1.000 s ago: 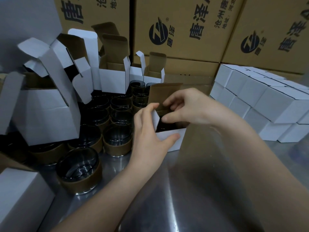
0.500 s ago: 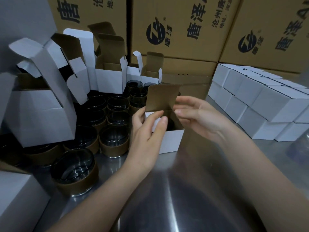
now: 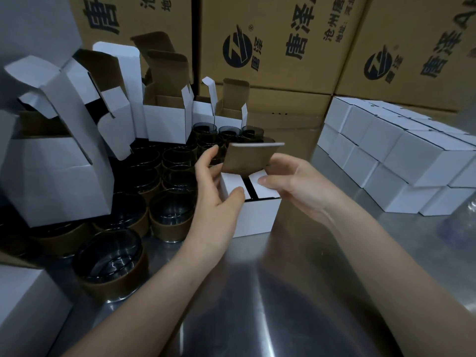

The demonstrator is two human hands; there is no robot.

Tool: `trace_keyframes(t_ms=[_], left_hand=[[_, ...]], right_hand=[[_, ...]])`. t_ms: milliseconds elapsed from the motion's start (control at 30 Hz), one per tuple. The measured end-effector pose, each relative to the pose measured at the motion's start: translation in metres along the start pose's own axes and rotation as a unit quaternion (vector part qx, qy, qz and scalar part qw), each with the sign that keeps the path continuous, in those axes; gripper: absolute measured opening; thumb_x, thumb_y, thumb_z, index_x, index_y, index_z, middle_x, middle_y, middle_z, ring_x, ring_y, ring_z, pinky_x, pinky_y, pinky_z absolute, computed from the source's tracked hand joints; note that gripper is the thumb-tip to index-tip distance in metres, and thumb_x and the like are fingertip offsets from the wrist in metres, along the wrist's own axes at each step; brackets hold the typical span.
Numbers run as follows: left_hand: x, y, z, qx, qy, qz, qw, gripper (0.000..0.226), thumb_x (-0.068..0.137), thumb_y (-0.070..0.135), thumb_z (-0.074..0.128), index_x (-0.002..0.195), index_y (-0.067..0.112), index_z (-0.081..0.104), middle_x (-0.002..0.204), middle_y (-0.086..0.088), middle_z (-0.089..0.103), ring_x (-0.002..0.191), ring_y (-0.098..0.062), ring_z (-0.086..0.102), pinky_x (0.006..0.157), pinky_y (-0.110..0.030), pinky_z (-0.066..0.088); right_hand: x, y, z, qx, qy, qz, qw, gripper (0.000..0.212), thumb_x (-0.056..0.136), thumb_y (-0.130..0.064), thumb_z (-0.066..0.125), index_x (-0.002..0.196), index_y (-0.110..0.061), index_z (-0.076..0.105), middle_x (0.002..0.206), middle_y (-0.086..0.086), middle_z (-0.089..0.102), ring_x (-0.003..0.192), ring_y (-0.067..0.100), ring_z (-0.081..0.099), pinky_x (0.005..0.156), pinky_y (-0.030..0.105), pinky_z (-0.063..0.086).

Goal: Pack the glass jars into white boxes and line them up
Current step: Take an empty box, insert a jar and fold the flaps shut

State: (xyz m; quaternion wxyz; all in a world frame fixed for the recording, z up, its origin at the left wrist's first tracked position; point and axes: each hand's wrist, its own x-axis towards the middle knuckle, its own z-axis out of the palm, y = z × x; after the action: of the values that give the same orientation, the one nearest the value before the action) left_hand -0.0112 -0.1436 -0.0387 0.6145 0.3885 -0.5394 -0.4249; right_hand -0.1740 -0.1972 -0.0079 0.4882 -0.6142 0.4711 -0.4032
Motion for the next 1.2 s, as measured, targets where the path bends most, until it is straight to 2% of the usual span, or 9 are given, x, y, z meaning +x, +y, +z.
trace_keyframes(t_ms=[133, 300, 467, 567, 733, 833, 900, 1067, 1200], left_hand=[[-0.001, 0.002, -0.001, 0.043, 0.004, -0.009, 0.999, 0.045, 0.093, -0.001, 0.054, 0.116, 0.037, 0.056, 0.133, 0.002, 0.048, 0.124, -0.011, 0.049, 0.108, -0.04, 0.043], [-0.002, 0.003, 0.0, 0.042, 0.013, -0.029, 0.999, 0.026, 0.09, 0.004, 0.063, 0.098, 0.028, 0.064, 0.13, 0.002, 0.047, 0.126, -0.014, 0.049, 0.109, -0.041, 0.041], [-0.002, 0.003, 0.0, 0.036, 0.005, -0.036, 0.999, 0.025, 0.093, 0.008, 0.059, 0.099, 0.031, 0.066, 0.127, 0.021, 0.044, 0.117, 0.011, 0.045, 0.097, -0.015, 0.04], [-0.001, 0.002, 0.0, -0.012, 0.023, -0.06, 0.998, 0.031, 0.096, 0.004, 0.049, 0.095, 0.025, 0.072, 0.13, 0.02, 0.046, 0.121, 0.007, 0.046, 0.105, -0.023, 0.039], [0.0, 0.007, 0.001, -0.101, 0.042, -0.083, 0.99, 0.041, 0.092, 0.003, 0.047, 0.077, 0.027, 0.078, 0.132, 0.016, 0.054, 0.119, 0.0, 0.054, 0.109, -0.033, 0.04], [-0.005, 0.007, 0.001, -0.051, 0.019, -0.077, 0.996, 0.018, 0.085, 0.033, 0.06, 0.093, 0.029, 0.077, 0.135, 0.024, 0.049, 0.126, 0.001, 0.048, 0.114, -0.036, 0.035], [-0.009, 0.006, 0.002, 0.03, -0.007, -0.062, 0.998, 0.033, 0.077, 0.042, 0.067, 0.108, 0.031, 0.067, 0.141, 0.024, 0.039, 0.131, 0.001, 0.04, 0.113, -0.032, 0.034], [-0.011, 0.007, 0.002, 0.118, -0.043, -0.049, 0.991, 0.06, 0.078, 0.021, 0.083, 0.125, 0.028, 0.048, 0.148, 0.014, 0.028, 0.136, -0.009, 0.035, 0.112, -0.038, 0.038], [-0.009, 0.005, -0.001, 0.083, -0.048, -0.045, 0.994, 0.058, 0.08, 0.007, 0.078, 0.124, 0.026, 0.047, 0.146, 0.004, 0.035, 0.137, -0.014, 0.038, 0.113, -0.042, 0.037]], right_hand=[[-0.004, -0.004, 0.0, -0.048, -0.001, -0.015, 0.999, 0.037, 0.091, 0.006, 0.057, 0.107, -0.023, 0.074, 0.111, 0.0, 0.071, 0.1, 0.011, 0.064, 0.07, 0.018, 0.05], [-0.004, -0.007, -0.001, -0.075, -0.004, 0.004, 0.997, 0.026, 0.096, -0.01, 0.059, 0.117, -0.019, 0.071, 0.115, -0.002, 0.071, 0.11, 0.014, 0.065, 0.085, 0.029, 0.055], [-0.007, -0.012, -0.004, -0.053, -0.036, 0.045, 0.997, 0.049, 0.096, 0.005, 0.037, 0.119, -0.022, 0.071, 0.116, -0.007, 0.072, 0.109, 0.008, 0.065, 0.082, 0.019, 0.054], [-0.009, -0.014, -0.004, -0.041, -0.044, 0.07, 0.996, 0.057, 0.089, 0.005, 0.031, 0.123, -0.021, 0.069, 0.128, -0.003, 0.066, 0.122, 0.016, 0.058, 0.103, 0.034, 0.049], [-0.011, -0.017, -0.007, -0.02, -0.1, 0.088, 0.991, 0.04, 0.075, -0.037, 0.062, 0.112, -0.026, 0.073, 0.125, -0.002, 0.068, 0.121, 0.017, 0.06, 0.108, 0.039, 0.043], [-0.014, -0.015, -0.016, -0.088, -0.134, 0.067, 0.985, 0.037, 0.081, -0.036, 0.068, 0.117, -0.039, 0.065, 0.126, -0.014, 0.066, 0.118, 0.005, 0.061, 0.107, 0.033, 0.044], [-0.017, -0.015, -0.021, -0.112, -0.157, 0.05, 0.98, 0.052, 0.075, -0.031, 0.075, 0.123, -0.042, 0.059, 0.134, -0.016, 0.059, 0.118, 0.0, 0.059, 0.101, 0.025, 0.047], [-0.019, -0.019, -0.022, -0.187, -0.16, 0.03, 0.969, 0.074, 0.074, -0.017, 0.085, 0.138, -0.035, 0.051, 0.14, -0.017, 0.053, 0.129, 0.004, 0.05, 0.112, 0.035, 0.039], [-0.021, -0.021, -0.02, -0.204, -0.148, 0.01, 0.968, 0.077, 0.075, -0.013, 0.082, 0.143, -0.024, 0.048, 0.148, -0.021, 0.04, 0.133, -0.003, 0.041, 0.115, 0.026, 0.032]])
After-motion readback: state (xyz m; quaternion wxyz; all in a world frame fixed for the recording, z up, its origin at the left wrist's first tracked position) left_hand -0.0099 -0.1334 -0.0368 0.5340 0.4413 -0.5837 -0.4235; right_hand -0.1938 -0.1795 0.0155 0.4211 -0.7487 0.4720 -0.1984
